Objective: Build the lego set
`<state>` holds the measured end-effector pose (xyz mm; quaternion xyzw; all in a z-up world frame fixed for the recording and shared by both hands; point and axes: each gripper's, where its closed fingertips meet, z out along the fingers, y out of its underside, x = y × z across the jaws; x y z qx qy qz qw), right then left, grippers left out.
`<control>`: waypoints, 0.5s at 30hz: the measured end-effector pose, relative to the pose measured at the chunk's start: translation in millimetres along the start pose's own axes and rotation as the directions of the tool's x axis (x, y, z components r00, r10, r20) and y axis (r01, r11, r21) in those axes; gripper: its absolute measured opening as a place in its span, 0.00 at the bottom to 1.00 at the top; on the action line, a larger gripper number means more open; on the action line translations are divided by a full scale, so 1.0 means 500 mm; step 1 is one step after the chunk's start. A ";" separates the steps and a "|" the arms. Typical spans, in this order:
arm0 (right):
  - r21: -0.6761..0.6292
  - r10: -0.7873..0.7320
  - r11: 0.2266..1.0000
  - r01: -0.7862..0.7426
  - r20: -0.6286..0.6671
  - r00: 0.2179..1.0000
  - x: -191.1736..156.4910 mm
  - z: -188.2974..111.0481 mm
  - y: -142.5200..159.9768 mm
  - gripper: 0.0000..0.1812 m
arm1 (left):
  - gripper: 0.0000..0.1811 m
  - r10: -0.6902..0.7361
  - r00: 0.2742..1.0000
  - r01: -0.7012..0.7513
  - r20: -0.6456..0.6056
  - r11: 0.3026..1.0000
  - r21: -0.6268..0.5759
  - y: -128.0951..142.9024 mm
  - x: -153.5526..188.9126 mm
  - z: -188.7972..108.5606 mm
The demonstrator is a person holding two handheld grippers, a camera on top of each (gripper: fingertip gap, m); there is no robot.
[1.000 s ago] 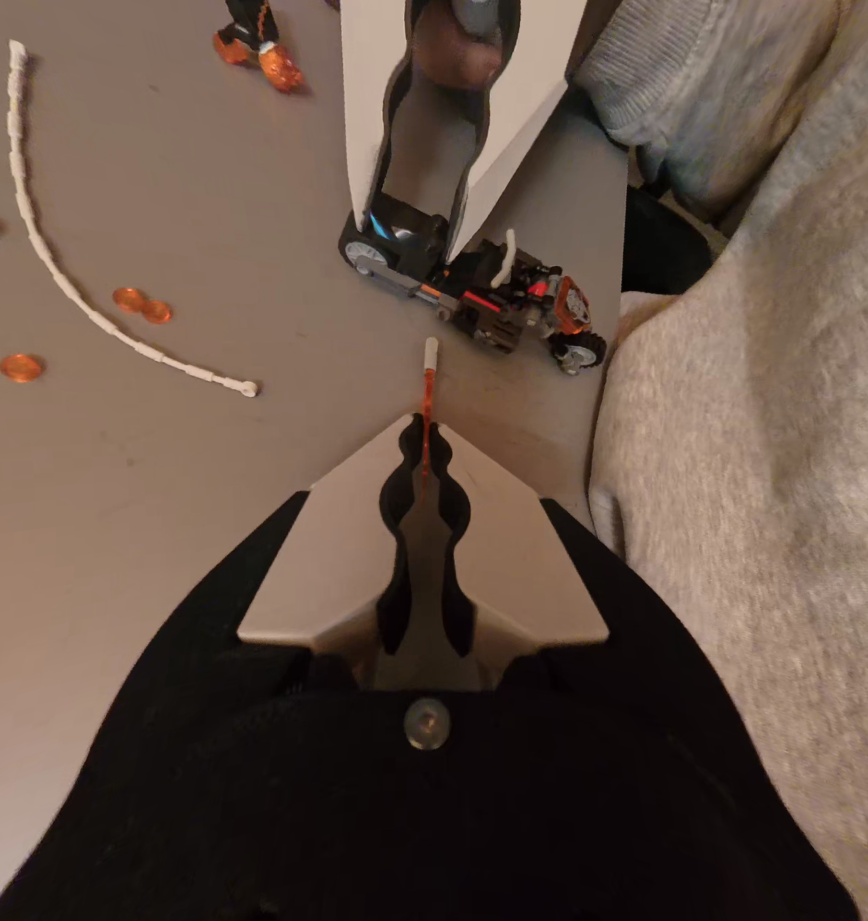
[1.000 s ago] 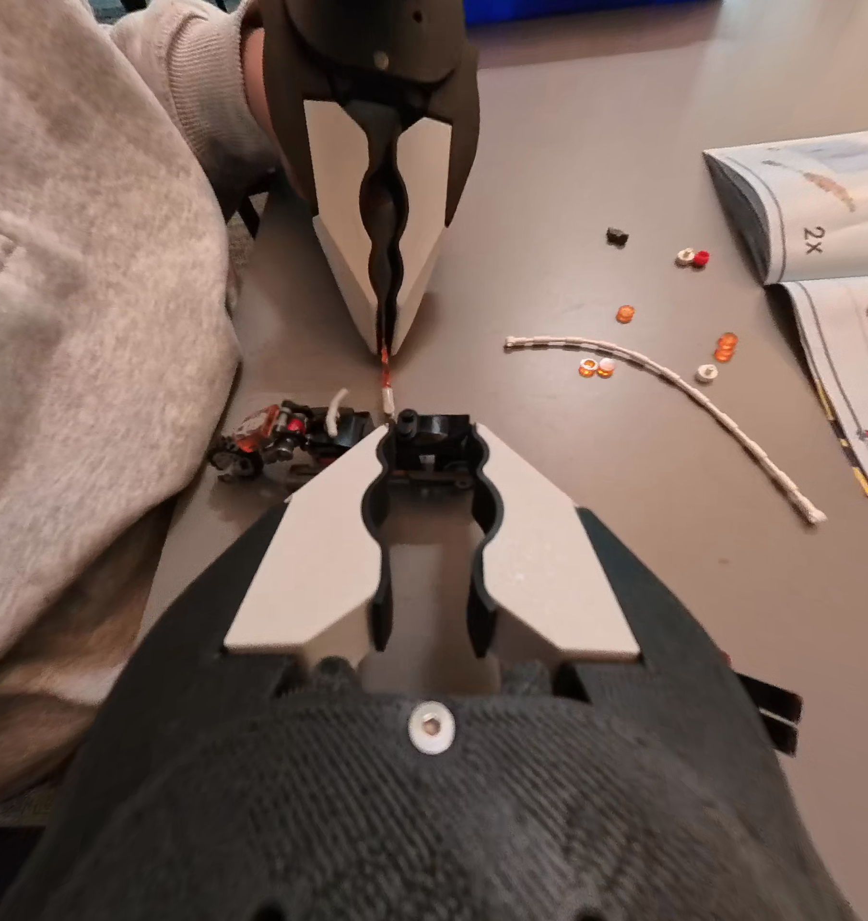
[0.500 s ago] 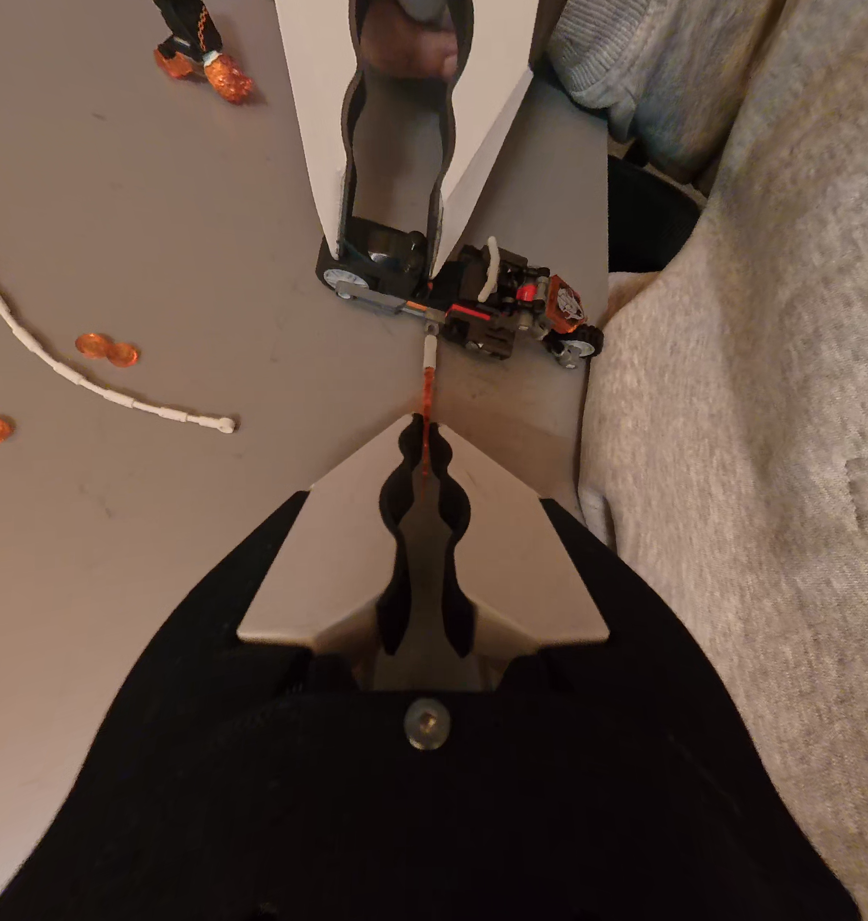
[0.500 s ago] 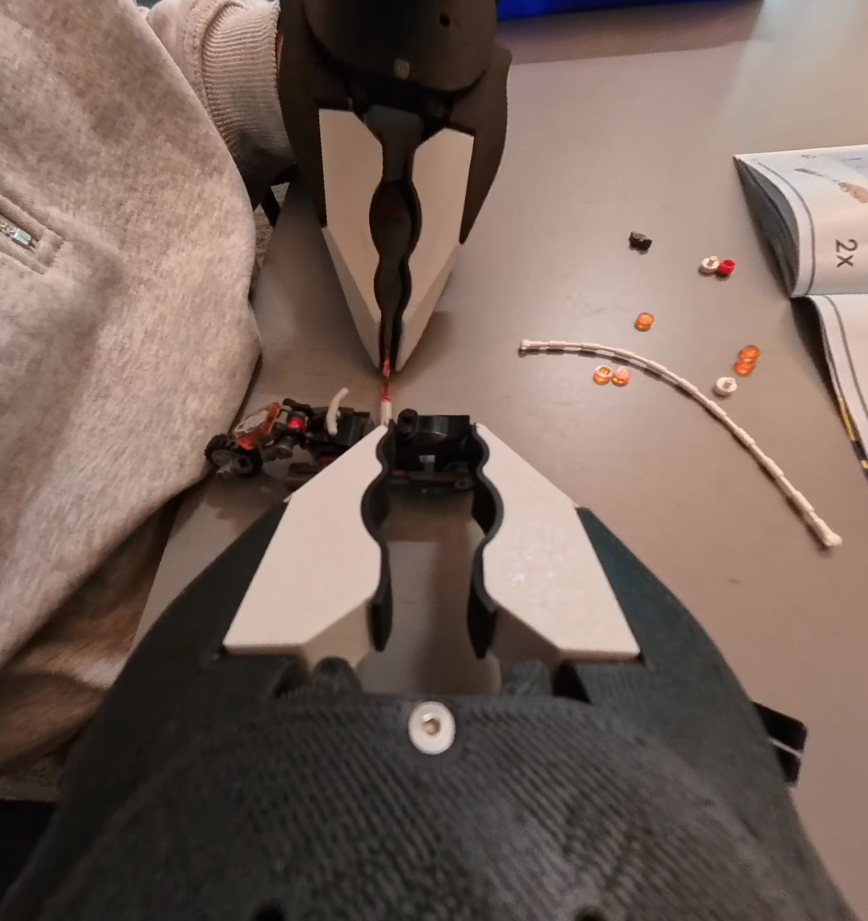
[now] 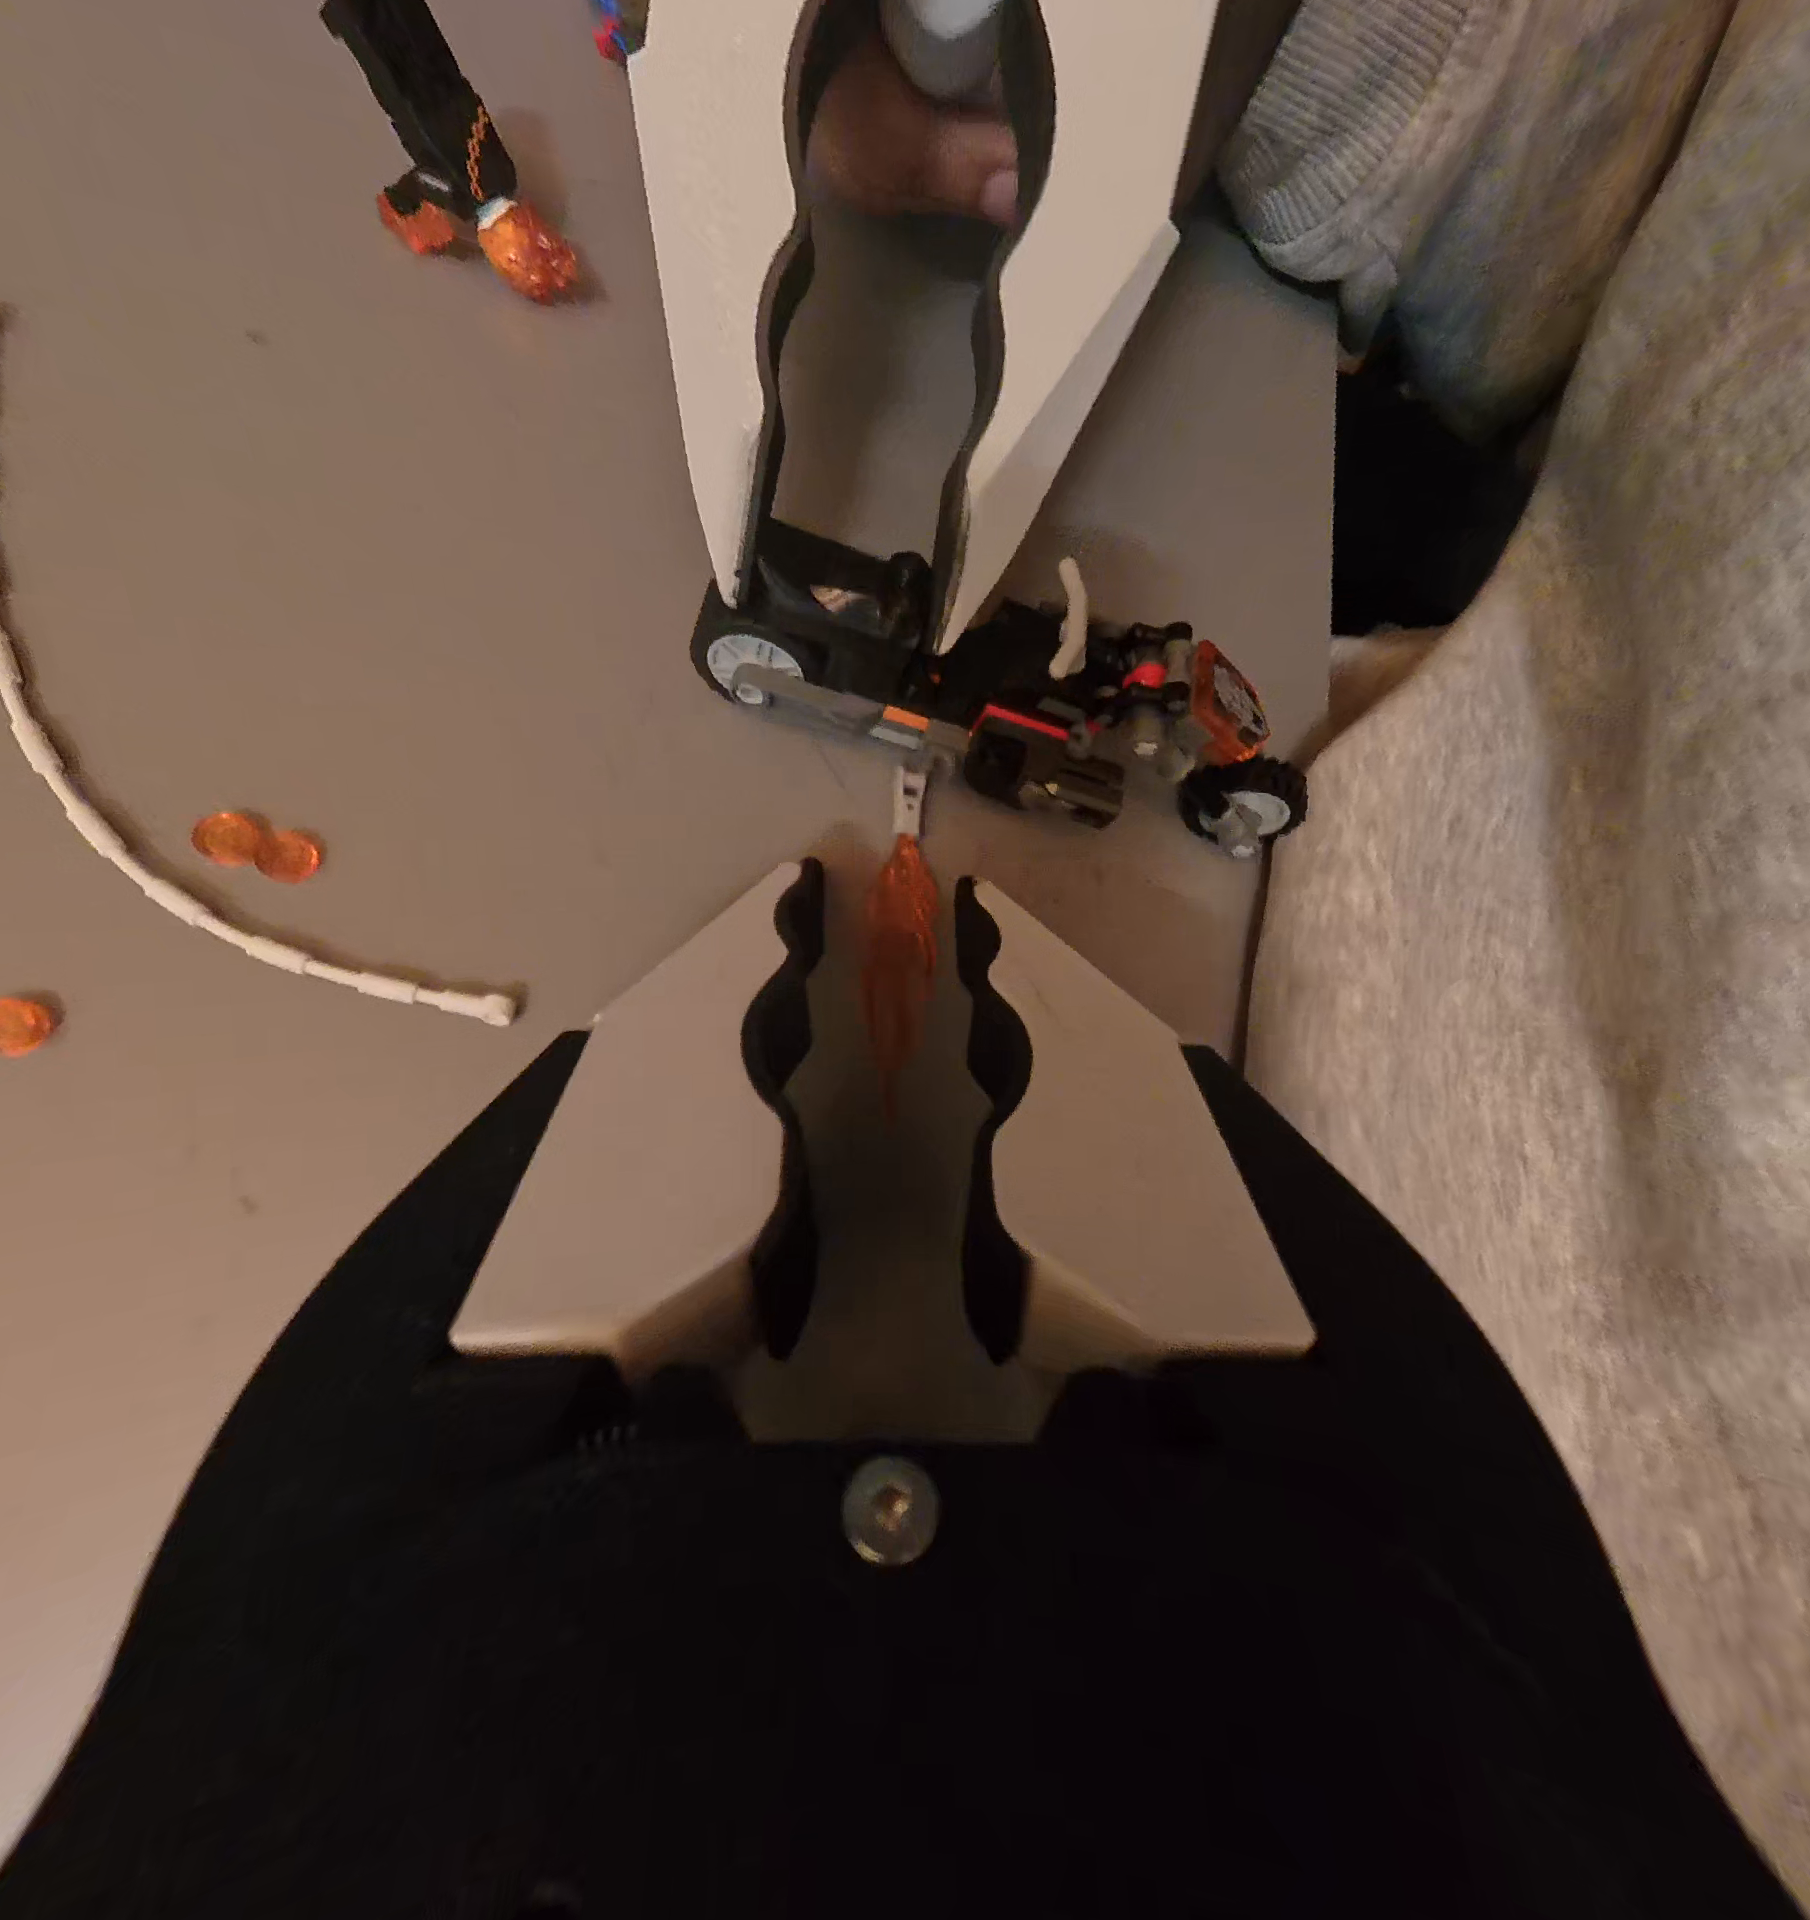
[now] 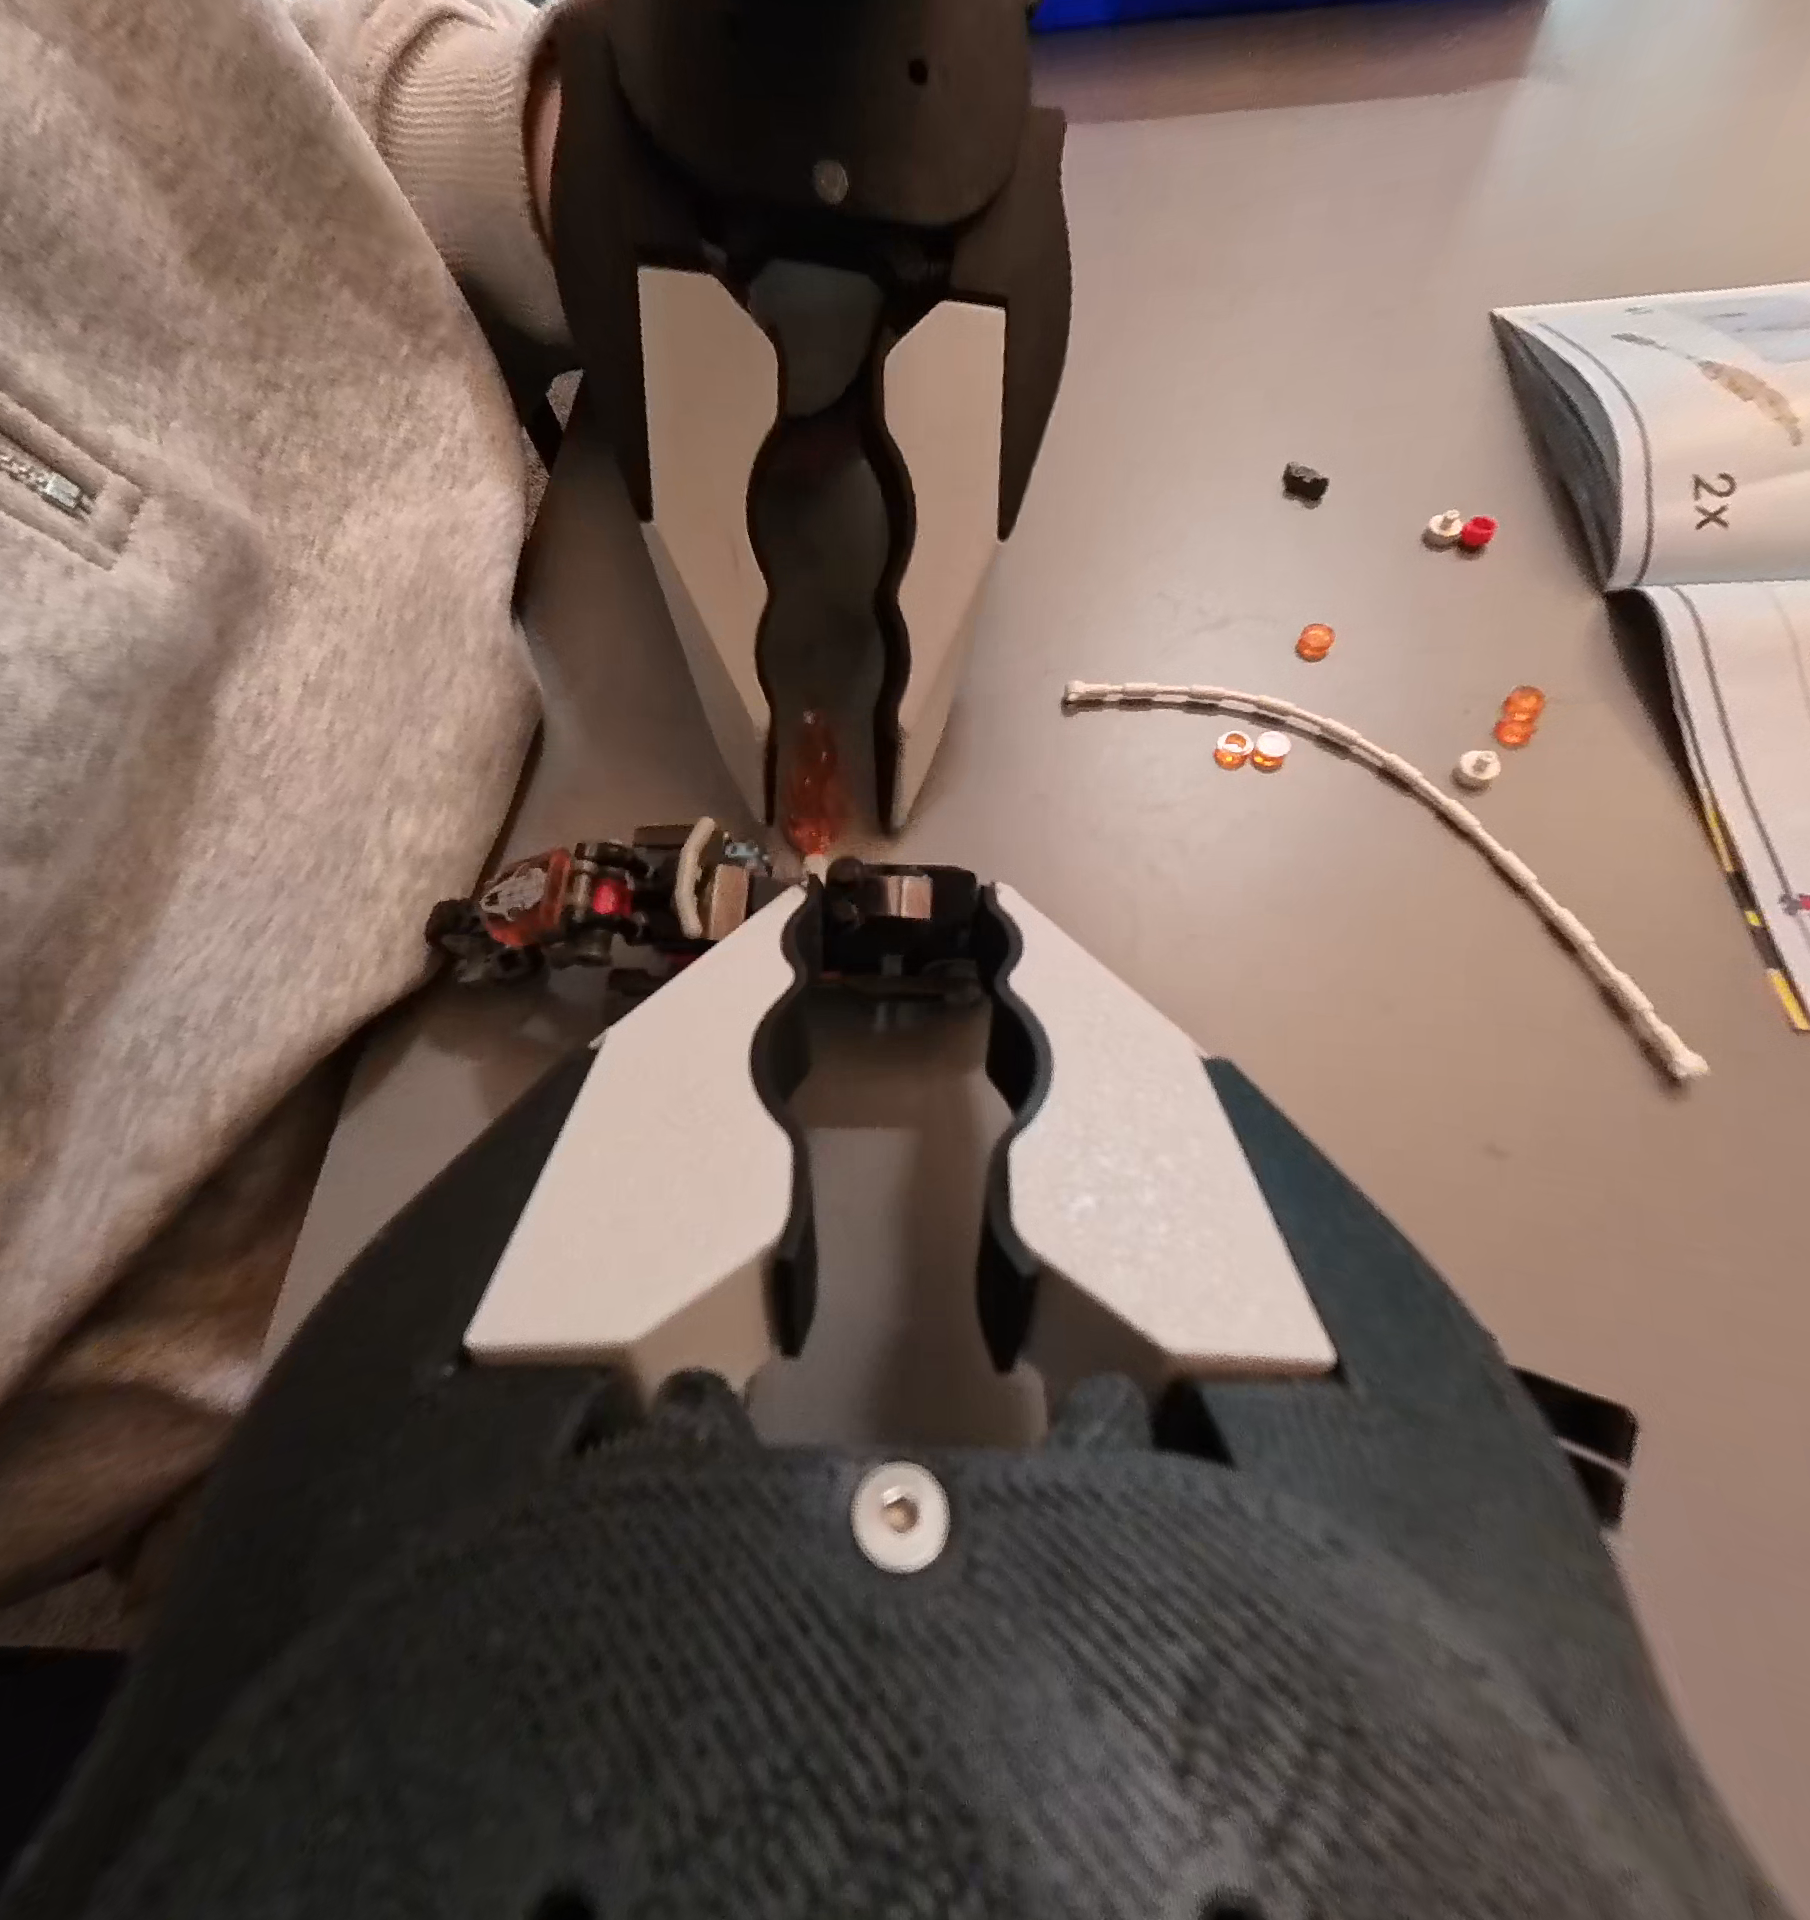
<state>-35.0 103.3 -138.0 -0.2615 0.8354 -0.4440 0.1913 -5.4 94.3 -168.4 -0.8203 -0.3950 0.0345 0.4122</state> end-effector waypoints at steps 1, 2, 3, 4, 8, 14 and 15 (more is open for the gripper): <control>0.000 0.002 1.000 -0.002 -0.003 1.000 0.001 -0.002 0.001 0.15 | 0.13 -0.008 1.000 0.008 0.007 1.000 0.001 -0.003 -0.001 0.004; 0.001 0.004 1.000 -0.004 -0.006 1.000 0.002 -0.003 0.002 0.15 | 0.13 -0.013 1.000 0.013 0.010 1.000 -0.002 -0.006 -0.001 0.008; 0.002 0.008 1.000 -0.008 -0.007 1.000 0.003 -0.004 0.002 0.15 | 0.11 -0.017 1.000 0.017 0.020 1.000 -0.009 -0.006 -0.002 0.010; 0.003 0.012 1.000 -0.012 -0.009 1.000 0.004 -0.005 0.003 0.15 | 0.09 -0.017 0.999 0.017 0.036 1.000 -0.020 -0.005 -0.005 0.011; 0.006 0.013 1.000 -0.013 -0.027 1.000 0.009 -0.005 0.002 0.15 | 0.04 -0.013 0.998 0.017 0.063 0.998 -0.057 0.005 -0.005 0.006; 0.001 0.009 1.000 -0.009 -0.051 0.999 0.013 -0.001 0.003 0.17 | 0.02 -0.030 0.997 0.032 0.071 0.999 -0.027 0.013 -0.001 -0.003; -0.001 0.009 1.000 -0.009 -0.055 0.998 0.014 -0.001 0.004 0.18 | 0.02 -0.033 0.996 0.035 0.078 0.999 -0.019 0.013 -0.002 -0.005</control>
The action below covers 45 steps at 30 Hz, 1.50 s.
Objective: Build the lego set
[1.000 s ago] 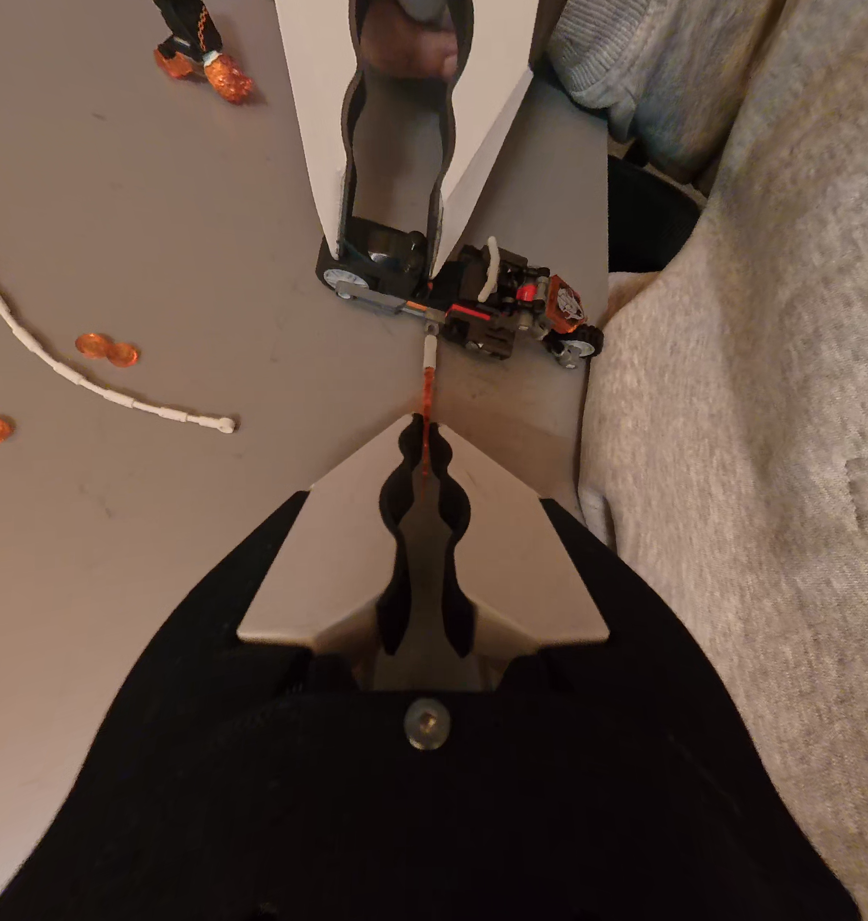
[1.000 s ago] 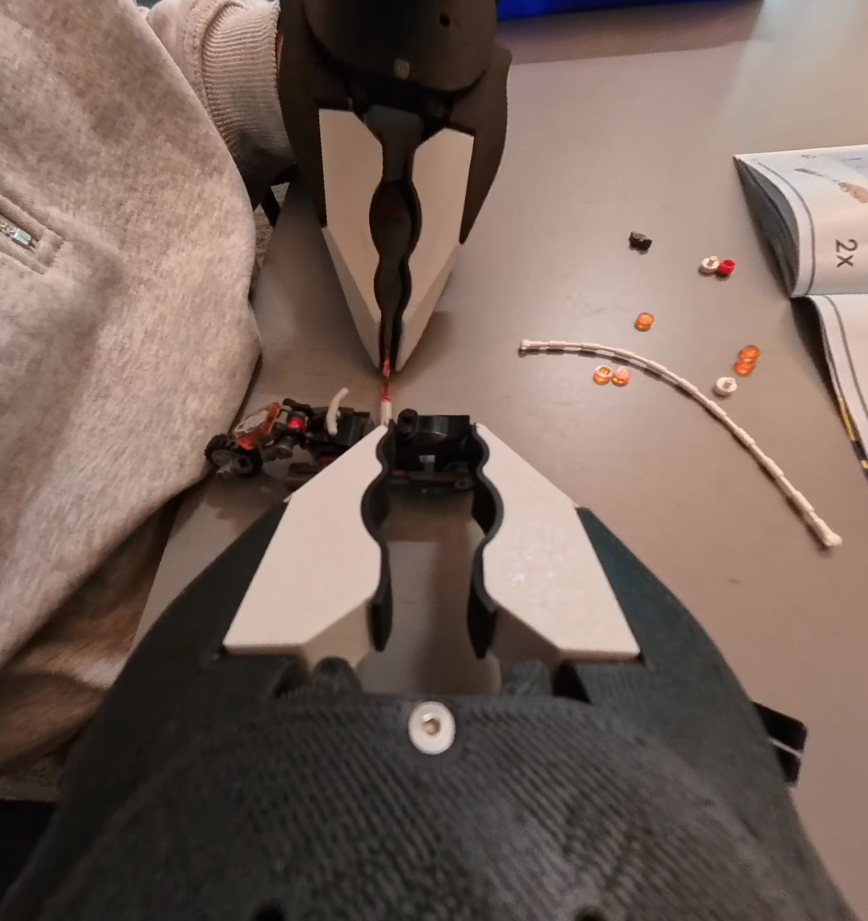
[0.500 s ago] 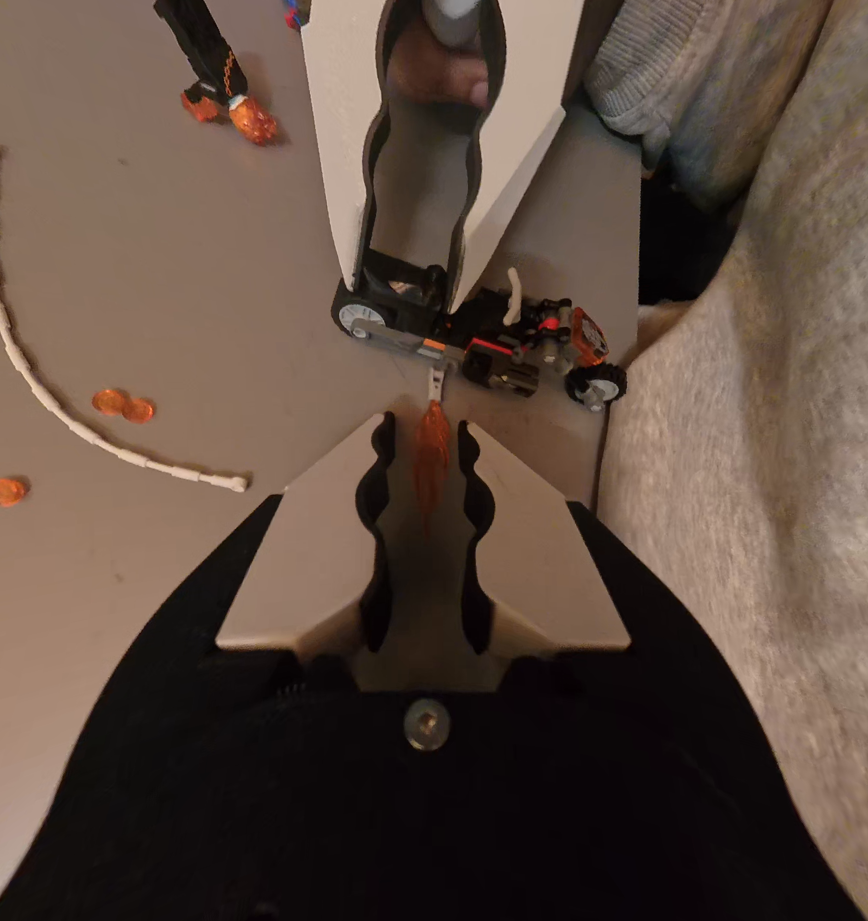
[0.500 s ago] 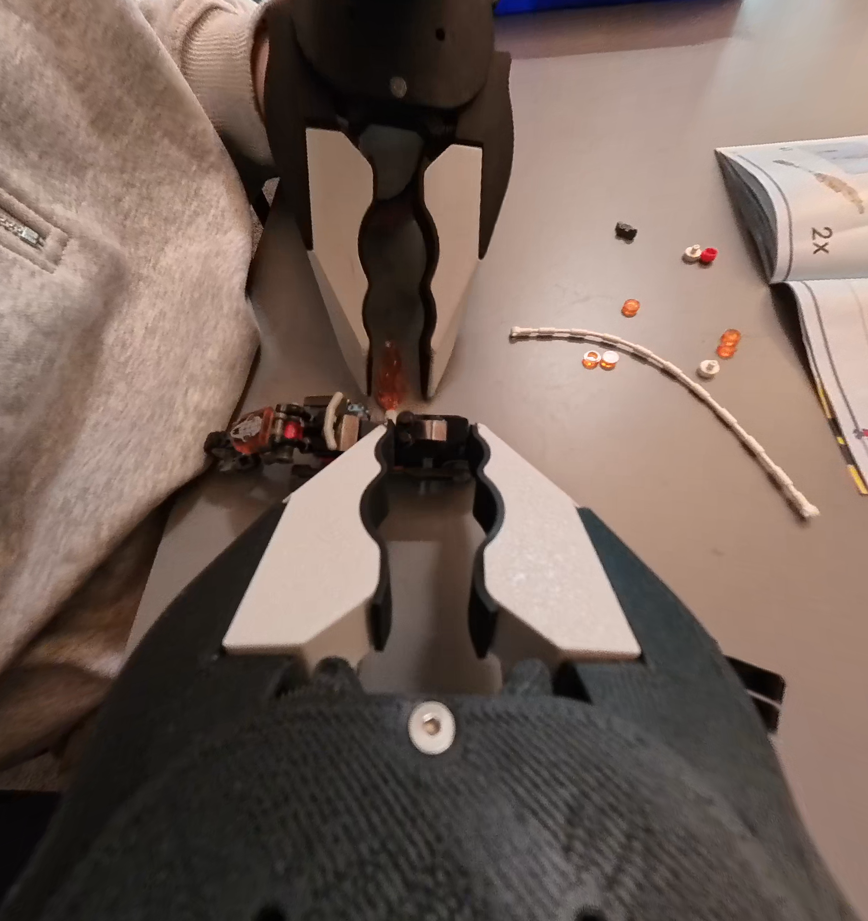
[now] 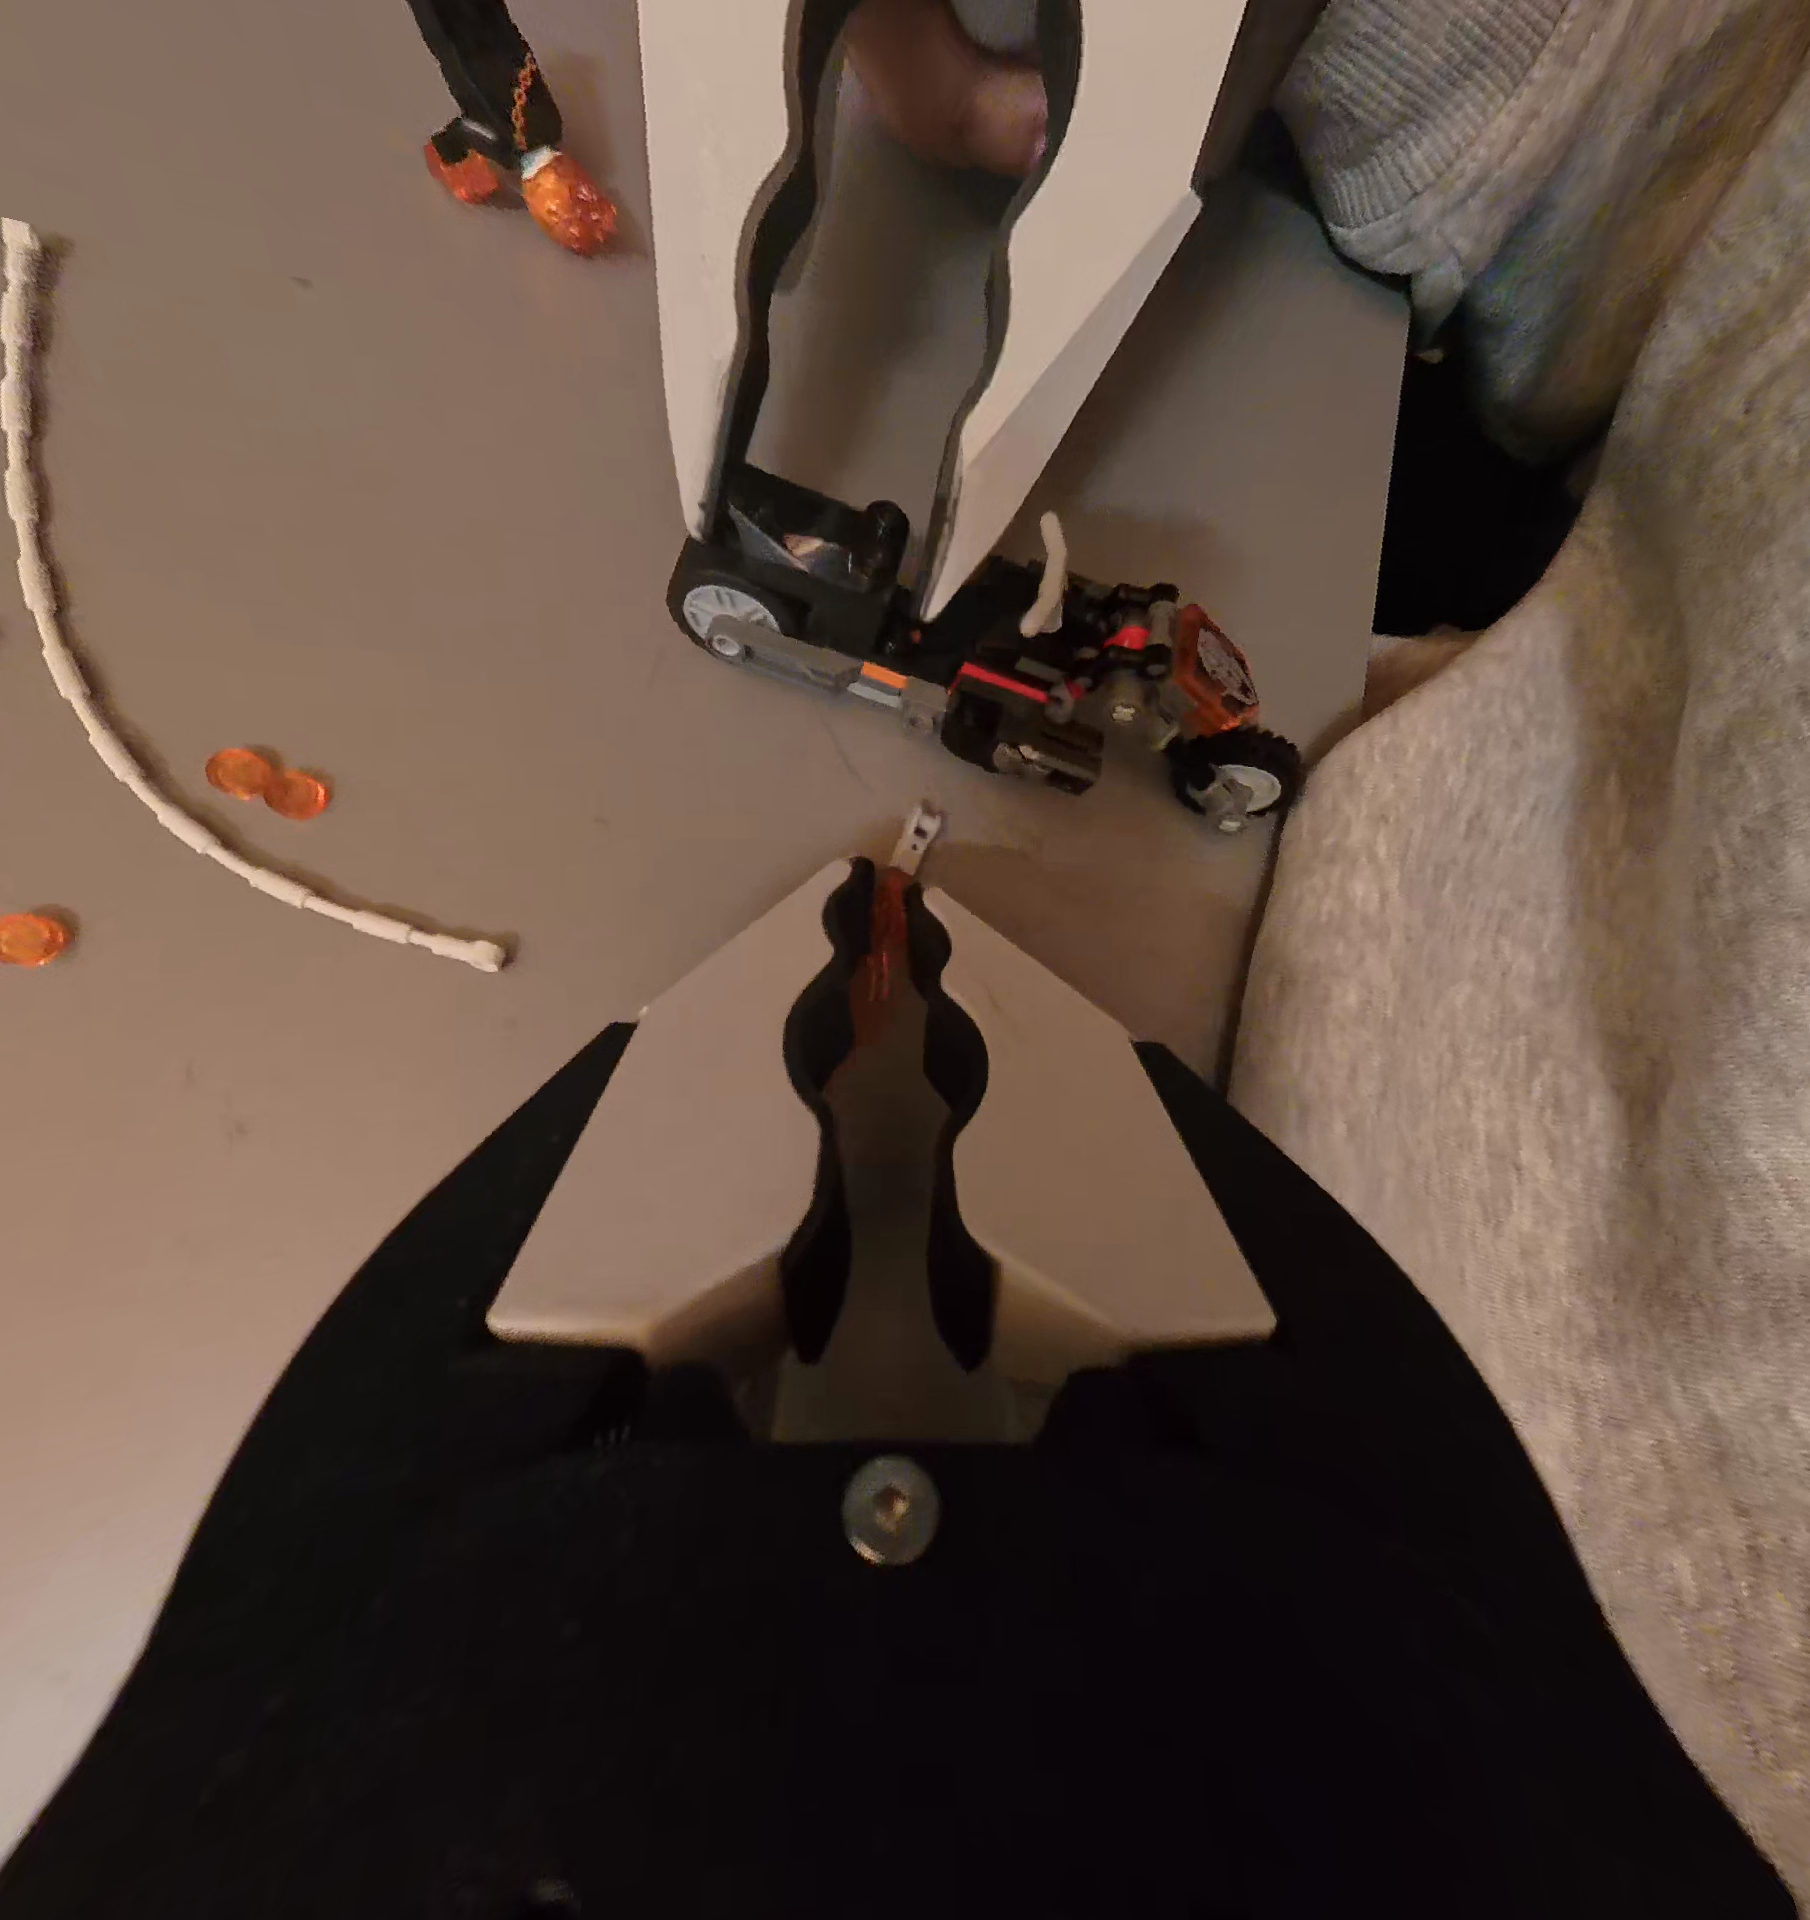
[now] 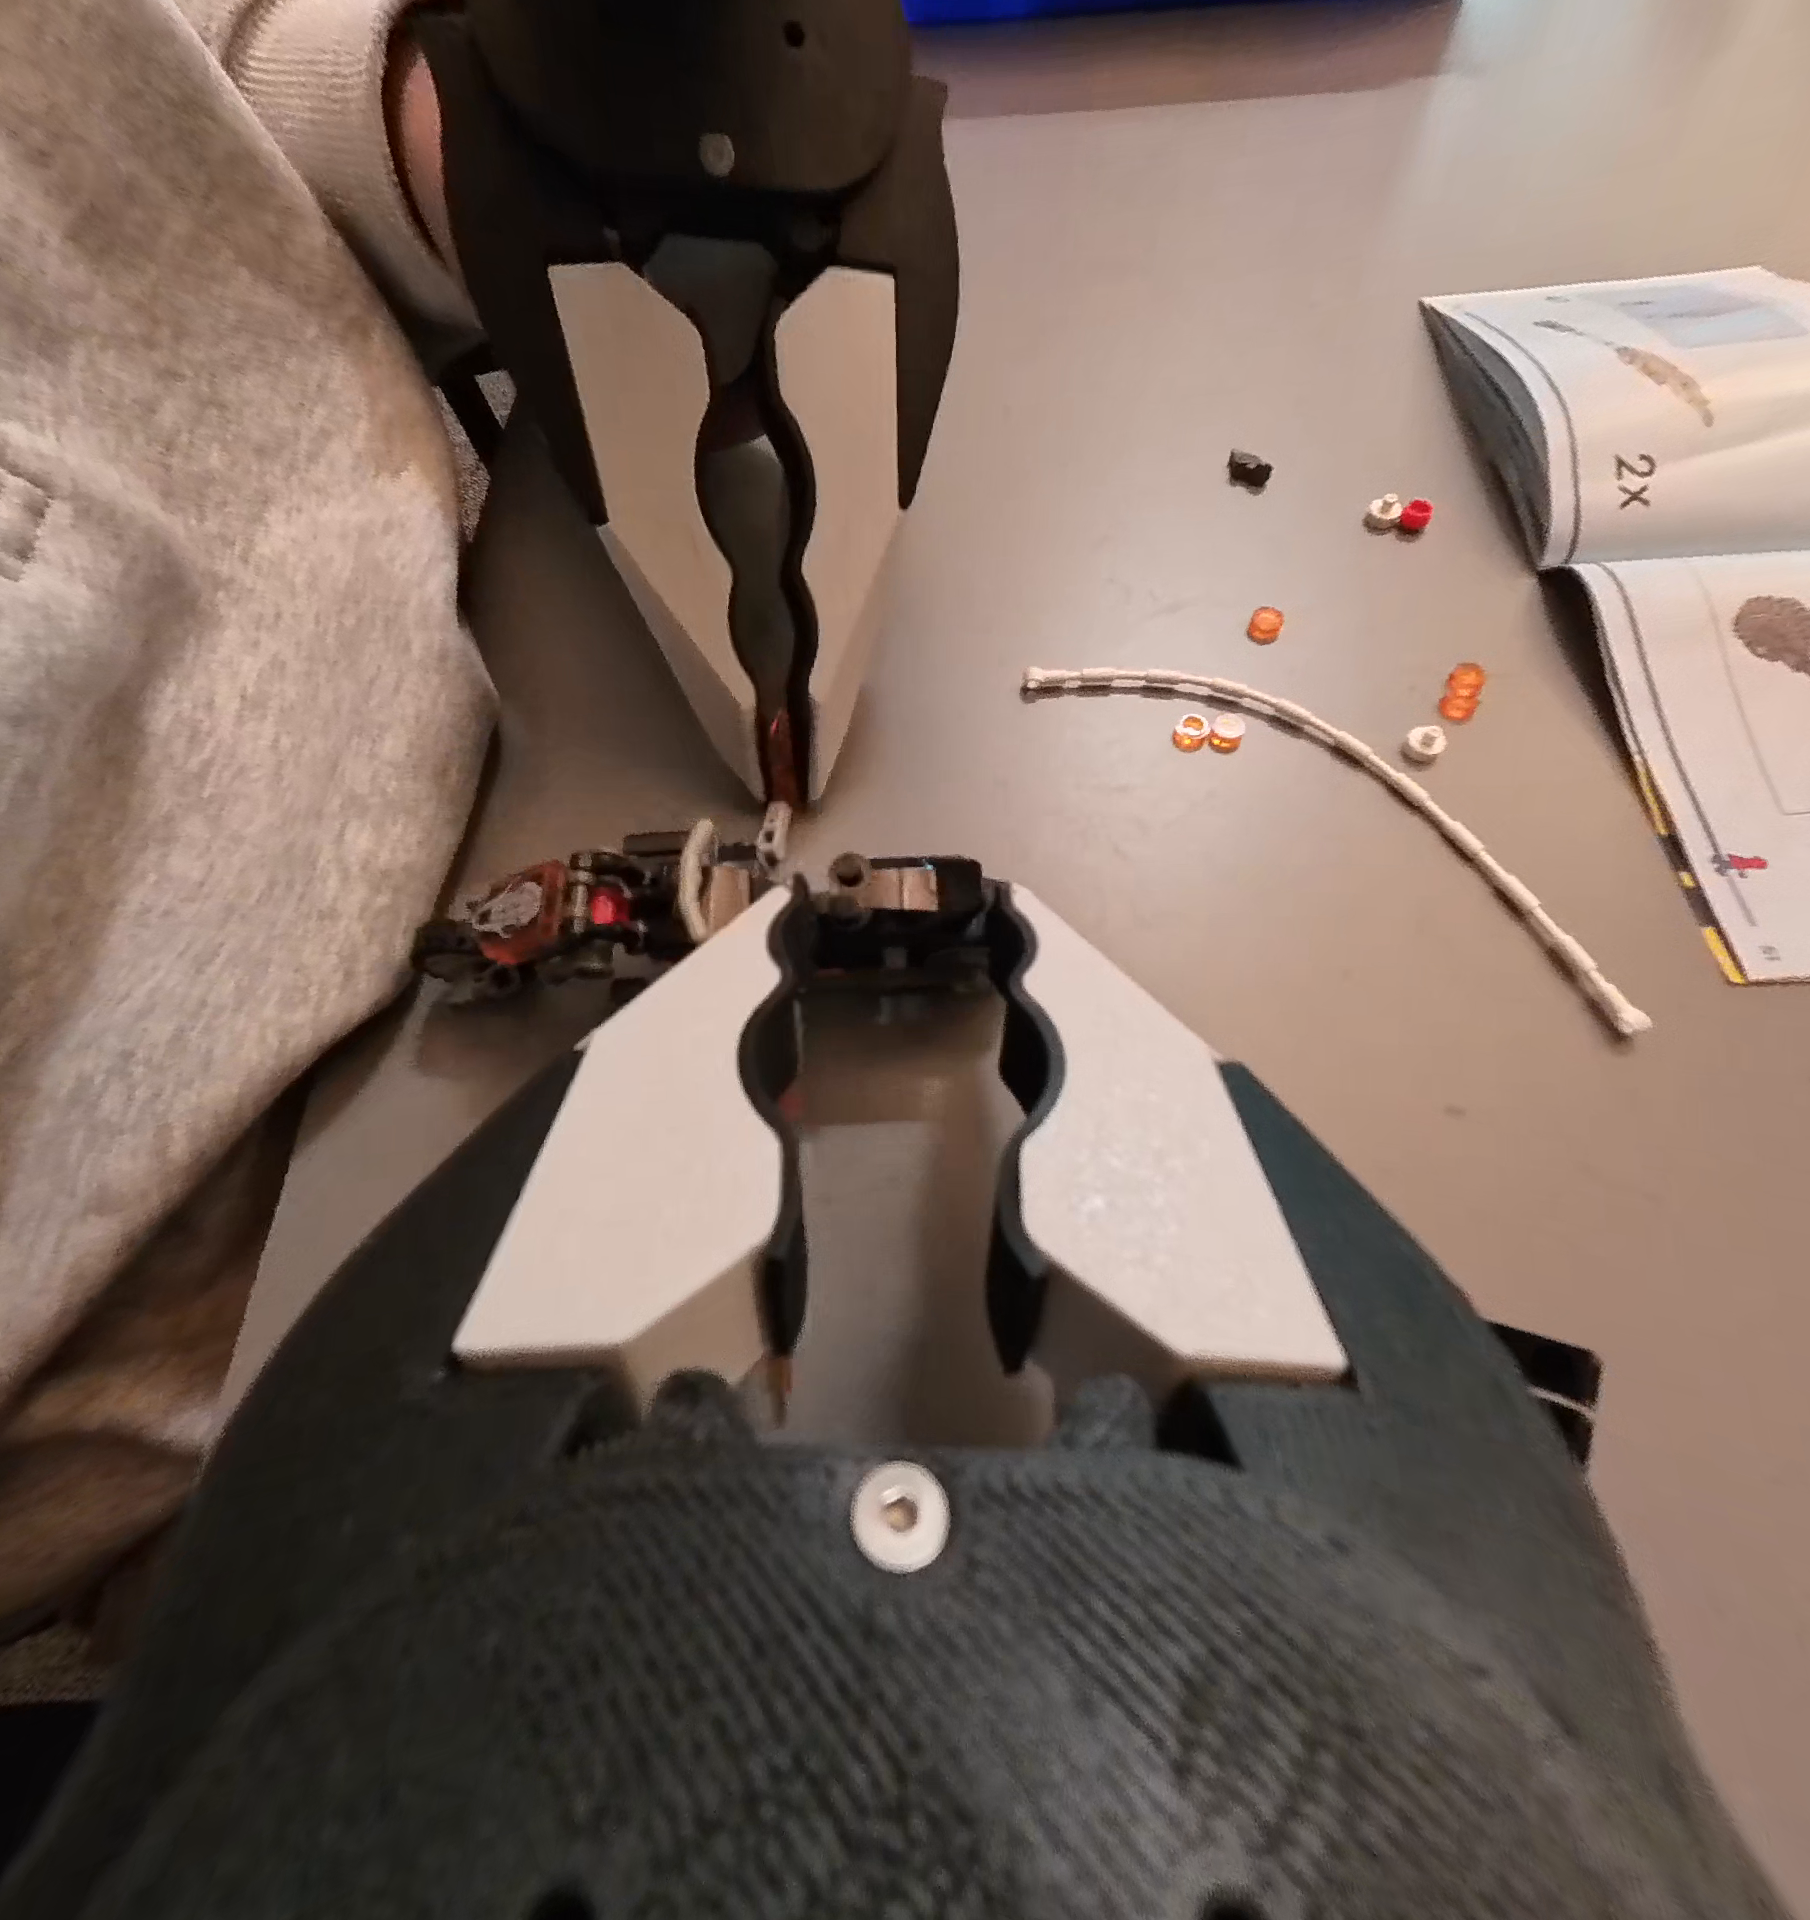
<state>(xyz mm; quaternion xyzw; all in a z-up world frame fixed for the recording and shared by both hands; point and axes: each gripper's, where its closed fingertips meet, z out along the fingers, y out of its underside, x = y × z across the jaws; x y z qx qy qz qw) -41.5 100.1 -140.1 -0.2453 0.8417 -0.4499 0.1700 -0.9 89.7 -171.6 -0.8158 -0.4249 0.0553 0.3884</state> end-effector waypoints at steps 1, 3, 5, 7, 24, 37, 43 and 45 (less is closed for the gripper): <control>-0.001 0.001 1.000 -0.001 -0.003 1.000 0.001 0.000 0.001 0.19 | 0.02 -0.002 1.000 0.002 0.009 1.000 0.006 0.001 -0.002 -0.002; -0.002 0.005 1.000 -0.005 -0.008 1.000 0.002 0.000 0.002 0.20 | 0.01 -0.009 1.000 0.009 0.023 1.000 0.018 0.002 -0.005 -0.007; -0.005 0.010 1.000 -0.010 -0.014 1.000 0.004 -0.001 0.004 0.22 | 0.01 -0.016 0.999 0.015 0.031 0.999 0.037 0.000 -0.007 -0.011; -0.003 0.012 1.000 -0.012 -0.019 1.000 0.005 -0.002 0.004 0.24 | 0.01 -0.021 0.999 0.018 0.038 0.998 0.057 -0.004 -0.010 -0.017; 0.224 0.214 0.952 -0.208 -0.004 0.977 -0.011 -0.016 -0.119 0.14 | 0.01 0.155 0.947 -0.242 0.283 0.921 0.306 -0.112 -0.004 -0.093; 0.216 0.274 0.936 -0.277 0.048 0.961 -0.019 -0.001 -0.110 0.02 | 0.01 0.221 0.902 -0.347 0.370 0.881 0.322 -0.136 0.009 -0.096; 0.258 0.154 0.952 -0.166 0.066 0.986 -0.038 -0.009 -0.122 0.01 | 0.21 0.090 0.973 -0.189 0.214 0.842 0.505 -0.156 0.012 -0.124; 0.293 0.093 0.950 -0.111 0.074 0.993 -0.051 -0.014 -0.133 0.01 | 0.21 0.022 0.999 -0.032 0.025 0.838 0.545 -0.154 0.022 -0.123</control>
